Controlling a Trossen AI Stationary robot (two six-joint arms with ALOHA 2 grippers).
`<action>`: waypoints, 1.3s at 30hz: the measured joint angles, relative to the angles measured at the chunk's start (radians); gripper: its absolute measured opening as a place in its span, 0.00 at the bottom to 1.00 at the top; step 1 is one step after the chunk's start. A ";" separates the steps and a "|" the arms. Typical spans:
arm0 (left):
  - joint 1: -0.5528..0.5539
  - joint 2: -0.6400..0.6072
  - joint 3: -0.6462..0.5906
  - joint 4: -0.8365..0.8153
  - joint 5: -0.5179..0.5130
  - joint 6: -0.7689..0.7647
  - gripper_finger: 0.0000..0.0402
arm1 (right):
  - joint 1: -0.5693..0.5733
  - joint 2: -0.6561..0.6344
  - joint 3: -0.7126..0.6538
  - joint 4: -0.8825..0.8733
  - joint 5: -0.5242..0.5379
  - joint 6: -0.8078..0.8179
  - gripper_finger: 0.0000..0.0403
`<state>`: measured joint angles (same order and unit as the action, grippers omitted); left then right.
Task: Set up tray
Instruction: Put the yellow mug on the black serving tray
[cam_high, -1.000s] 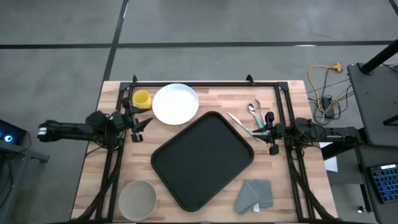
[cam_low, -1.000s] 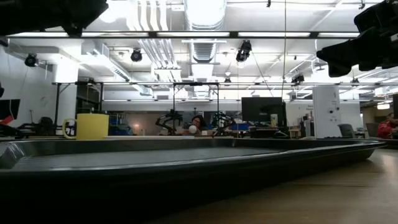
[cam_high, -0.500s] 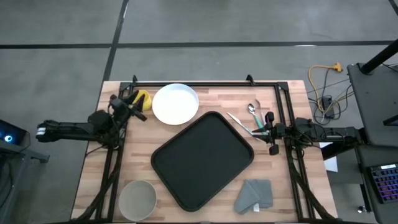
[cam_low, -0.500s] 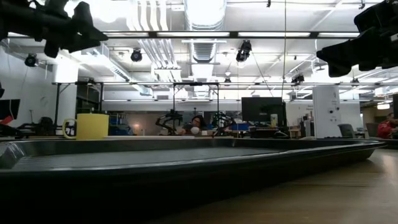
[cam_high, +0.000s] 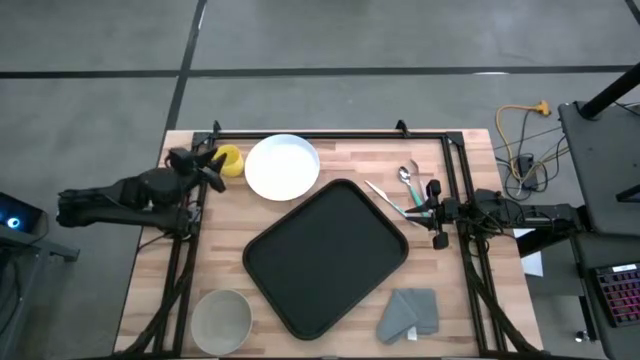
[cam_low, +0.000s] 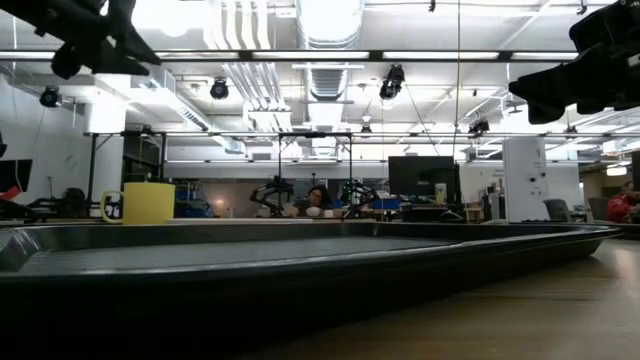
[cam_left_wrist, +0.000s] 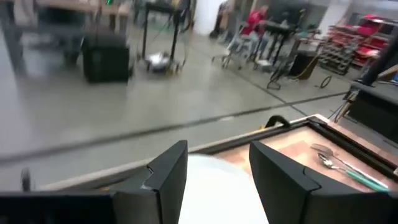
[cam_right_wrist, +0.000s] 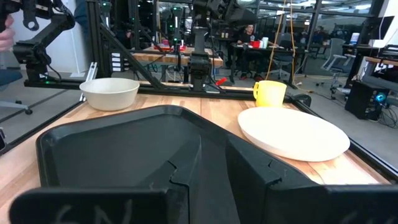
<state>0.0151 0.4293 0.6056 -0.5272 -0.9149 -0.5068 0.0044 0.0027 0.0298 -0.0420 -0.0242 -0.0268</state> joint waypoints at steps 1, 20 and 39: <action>0.000 0.006 0.012 -0.045 0.000 -0.047 0.40 | 0.000 0.000 0.000 0.000 0.000 0.000 0.17; 0.086 0.048 0.062 -0.139 0.235 -0.149 0.40 | 0.000 0.000 0.000 0.000 0.000 0.000 0.17; 0.598 0.319 0.110 -0.249 0.636 -0.048 0.40 | 0.000 0.000 0.000 0.000 0.000 0.000 0.17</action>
<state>0.6130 0.7479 0.7155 -0.7764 -0.2789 -0.5544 0.0040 0.0025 0.0299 -0.0422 -0.0246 -0.0269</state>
